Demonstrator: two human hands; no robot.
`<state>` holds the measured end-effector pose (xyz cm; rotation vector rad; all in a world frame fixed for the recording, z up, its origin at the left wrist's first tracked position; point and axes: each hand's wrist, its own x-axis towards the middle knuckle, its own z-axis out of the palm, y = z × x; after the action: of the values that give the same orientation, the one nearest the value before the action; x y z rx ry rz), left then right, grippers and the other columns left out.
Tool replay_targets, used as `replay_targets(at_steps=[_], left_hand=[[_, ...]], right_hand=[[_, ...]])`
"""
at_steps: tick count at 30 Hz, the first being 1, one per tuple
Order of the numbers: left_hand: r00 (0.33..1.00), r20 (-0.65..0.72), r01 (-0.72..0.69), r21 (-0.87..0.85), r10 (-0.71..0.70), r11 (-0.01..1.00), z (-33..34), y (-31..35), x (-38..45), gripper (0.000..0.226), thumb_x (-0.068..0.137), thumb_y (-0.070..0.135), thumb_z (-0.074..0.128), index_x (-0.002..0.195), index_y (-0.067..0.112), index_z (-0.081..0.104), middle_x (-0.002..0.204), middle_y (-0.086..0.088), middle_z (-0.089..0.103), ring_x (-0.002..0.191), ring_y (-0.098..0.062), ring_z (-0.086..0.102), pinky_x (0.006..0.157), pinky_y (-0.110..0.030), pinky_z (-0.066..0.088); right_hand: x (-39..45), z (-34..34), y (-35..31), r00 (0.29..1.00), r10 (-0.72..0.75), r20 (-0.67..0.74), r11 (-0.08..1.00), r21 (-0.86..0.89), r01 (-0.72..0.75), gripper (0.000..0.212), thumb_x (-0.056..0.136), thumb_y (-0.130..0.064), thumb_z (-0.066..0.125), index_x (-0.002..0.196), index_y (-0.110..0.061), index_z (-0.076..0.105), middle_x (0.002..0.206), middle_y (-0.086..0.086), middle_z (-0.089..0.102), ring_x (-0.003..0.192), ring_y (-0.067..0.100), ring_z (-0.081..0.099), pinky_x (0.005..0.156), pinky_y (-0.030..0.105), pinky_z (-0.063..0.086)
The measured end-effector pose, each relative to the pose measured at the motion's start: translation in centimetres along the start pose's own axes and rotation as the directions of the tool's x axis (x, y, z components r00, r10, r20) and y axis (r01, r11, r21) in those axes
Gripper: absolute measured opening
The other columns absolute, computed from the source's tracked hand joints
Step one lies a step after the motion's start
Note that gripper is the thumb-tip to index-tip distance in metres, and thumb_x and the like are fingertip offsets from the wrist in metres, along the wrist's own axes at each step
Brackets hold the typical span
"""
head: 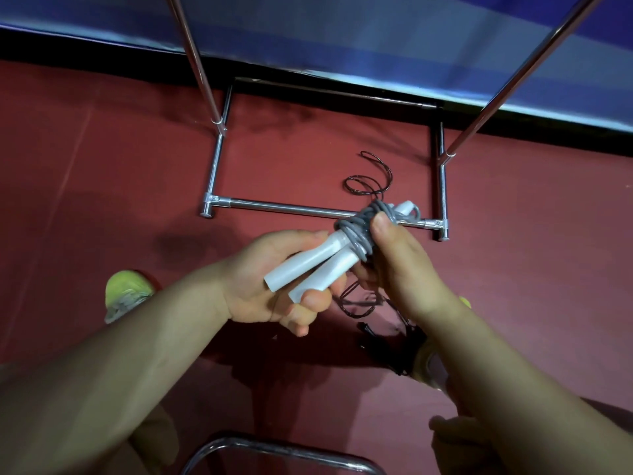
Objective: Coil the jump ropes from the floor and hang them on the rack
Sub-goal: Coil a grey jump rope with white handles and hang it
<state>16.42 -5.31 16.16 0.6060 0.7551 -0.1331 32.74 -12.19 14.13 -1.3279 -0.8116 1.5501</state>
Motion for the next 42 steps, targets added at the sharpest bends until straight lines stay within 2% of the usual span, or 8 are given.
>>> replay_targets(at_steps=[2, 7, 16, 22, 27, 31, 36, 42], left_hand=[[1.0, 0.004, 0.021, 0.094, -0.021, 0.995, 0.0, -0.1, 0.1, 0.046, 0.082, 0.054, 0.039, 0.076, 0.013, 0.059, 0.055, -0.002, 0.047, 0.041, -0.015, 0.043, 0.051, -0.026, 0.045], [0.92, -0.346, -0.012, 0.444, 0.183, 0.896, 0.5, -1.0, 1.5, 0.043, 0.098, 0.043, 0.035, 0.08, 0.01, 0.055, 0.053, -0.003, 0.05, 0.043, -0.016, 0.042, 0.048, -0.024, 0.035], [0.692, -0.486, 0.276, 0.862, 0.534, 0.426, -1.5, -1.3, 1.6, 0.041, 0.079, 0.064, 0.047, 0.073, 0.023, 0.05, 0.069, 0.006, 0.055, 0.066, -0.016, 0.053, 0.054, -0.031, 0.032], [0.692, -0.456, 0.223, 0.873, 0.56, 0.434, -1.4, -1.4, 1.6, 0.038, 0.068, 0.062, 0.063, 0.085, 0.029, 0.053, 0.076, 0.01, 0.056, 0.07, -0.01, 0.053, 0.057, -0.029, 0.034], [0.822, -0.443, 0.146, 0.771, 0.357, 0.62, -1.9, -1.1, 1.6, 0.038, 0.07, 0.054, 0.074, 0.081, 0.023, 0.054, 0.073, 0.007, 0.055, 0.064, -0.011, 0.05, 0.057, -0.027, 0.034], [0.971, -0.234, 0.021, 0.27, 0.044, 0.963, -1.2, -0.3, 0.8, 0.055, 0.069, 0.064, 0.047, 0.072, 0.016, 0.073, 0.071, -0.011, 0.067, 0.06, -0.021, 0.063, 0.061, -0.028, 0.048], [0.991, 0.102, 0.093, -0.026, -0.09, 0.995, -1.4, -0.5, 0.6, 0.081, 0.072, 0.075, 0.027, 0.076, 0.007, 0.071, 0.062, -0.009, 0.057, 0.051, -0.022, 0.057, 0.054, -0.032, 0.051], [0.988, -0.152, 0.039, 0.195, -0.009, 0.98, -0.5, -1.0, 1.4, 0.065, 0.082, 0.068, 0.028, 0.065, 0.013, 0.057, 0.054, -0.004, 0.047, 0.043, -0.018, 0.043, 0.048, -0.025, 0.033]], right_hand=[[-0.1, 0.6, 0.4, 0.987, 0.046, -0.156, 0.997, -0.051, -0.054, 0.061, 0.087, -0.063, 0.048, 0.082, -0.002, 0.053, 0.062, 0.011, 0.035, 0.044, 0.009, 0.031, 0.042, 0.02, 0.026], [-0.2, 1.1, 1.8, 0.945, 0.174, -0.276, 0.928, -0.274, -0.251, 0.041, 0.101, -0.047, 0.026, 0.08, -0.023, 0.052, 0.064, -0.001, 0.047, 0.038, 0.0, 0.036, 0.041, 0.015, 0.03], [0.0, 0.6, 2.6, 0.93, 0.316, -0.186, 0.912, -0.209, -0.352, 0.049, 0.101, -0.05, 0.025, 0.101, -0.014, 0.058, 0.066, -0.001, 0.054, 0.045, 0.01, 0.039, 0.047, 0.026, 0.031], [0.1, 0.8, 2.3, 0.937, 0.318, -0.144, 0.943, -0.059, -0.328, 0.046, 0.097, -0.051, 0.039, 0.085, -0.011, 0.058, 0.059, -0.001, 0.053, 0.044, 0.011, 0.039, 0.046, 0.027, 0.029], [0.3, 0.5, 2.1, 0.981, 0.166, -0.096, 0.975, -0.131, -0.178, 0.042, 0.087, -0.045, 0.048, 0.073, -0.007, 0.055, 0.06, 0.006, 0.051, 0.044, 0.014, 0.039, 0.045, 0.028, 0.029], [0.0, 0.1, 1.7, 0.996, 0.09, -0.025, 0.994, -0.052, -0.091, 0.036, 0.087, -0.038, 0.045, 0.072, -0.006, 0.053, 0.056, 0.002, 0.051, 0.047, 0.016, 0.038, 0.048, 0.032, 0.024], [-0.2, -0.3, 0.8, 0.994, -0.014, 0.109, 1.0, 0.0, 0.014, 0.032, 0.091, -0.033, 0.044, 0.079, -0.004, 0.052, 0.064, 0.005, 0.053, 0.057, 0.018, 0.041, 0.052, 0.027, 0.031], [-0.1, -1.3, -0.3, 0.992, 0.101, 0.069, 0.928, -0.367, -0.069, 0.039, 0.088, -0.045, 0.044, 0.063, -0.016, 0.042, 0.054, -0.002, 0.029, 0.046, 0.009, 0.019, 0.043, 0.02, 0.017]])
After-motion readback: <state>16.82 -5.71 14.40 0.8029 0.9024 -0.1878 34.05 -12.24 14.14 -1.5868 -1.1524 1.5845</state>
